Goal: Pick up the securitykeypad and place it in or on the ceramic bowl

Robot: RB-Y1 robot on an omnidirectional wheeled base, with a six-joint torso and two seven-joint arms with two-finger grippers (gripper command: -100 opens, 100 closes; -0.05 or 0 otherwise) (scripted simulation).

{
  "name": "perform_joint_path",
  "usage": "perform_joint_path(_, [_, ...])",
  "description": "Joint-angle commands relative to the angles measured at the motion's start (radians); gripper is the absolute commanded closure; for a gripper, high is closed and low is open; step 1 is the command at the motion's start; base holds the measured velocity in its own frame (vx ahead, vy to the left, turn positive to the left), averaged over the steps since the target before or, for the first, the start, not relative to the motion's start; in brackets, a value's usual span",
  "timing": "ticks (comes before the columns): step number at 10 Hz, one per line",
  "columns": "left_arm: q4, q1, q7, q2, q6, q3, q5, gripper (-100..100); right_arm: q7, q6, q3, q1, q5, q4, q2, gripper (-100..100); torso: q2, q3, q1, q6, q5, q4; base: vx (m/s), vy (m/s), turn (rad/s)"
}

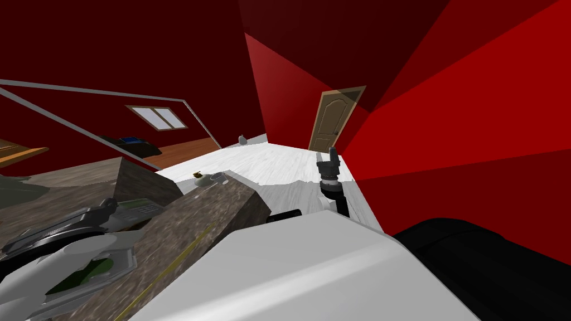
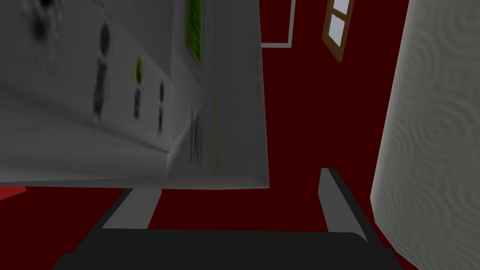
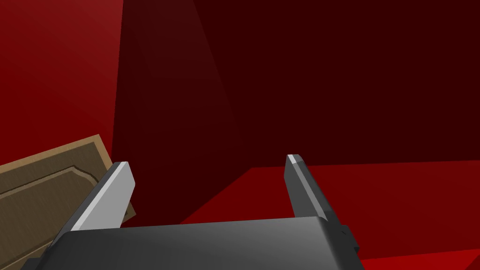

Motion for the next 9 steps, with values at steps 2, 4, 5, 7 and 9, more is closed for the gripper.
perform_joint_path(2, [0.0,0.0,0.0,0.0,0.0,0.0,0.0,-100,0.0,0.0,0.0,0.0,0.0,0.0,0.0,0,0.0,0.0,0.0,0.0,0.0,0.0,0.0,0.0,0.0])
perform_joint_path(4, [-0.03,0.016,-0.005,0.007,0.011,0.005,0.011,-100,0.0,0.0,0.0,0.0,0.0,0.0,0.0,0,0.0,0.0,0.0,0.0,0.0,0.0,0.026,-0.001,0.062])
perform_joint_path(5, [-0.059,0.032,-0.009,0.015,0.023,0.009,0.022,-100,0.0,0.0,0.0,0.0,0.0,0.0,0.0,0,-0.002,-0.001,0.0,-0.001,0.0,0.0,0.136,-0.002,0.262])
perform_joint_path(7, [-0.118,0.064,-0.019,0.029,0.045,0.018,0.043,-100,0.0,0.0,0.0,0.0,0.0,0.0,0.0,0,-0.009,-0.005,-0.001,0.0,0.0,-0.002,0.115,-0.046,0.219])
perform_joint_path(9, [-0.177,0.097,-0.028,0.044,0.068,0.028,0.065,-100,0.0,0.0,0.0,0.0,0.0,0.0,0.0,0,-0.005,-0.003,-0.005,-0.001,-0.001,-0.001,0.073,-0.081,0.247])
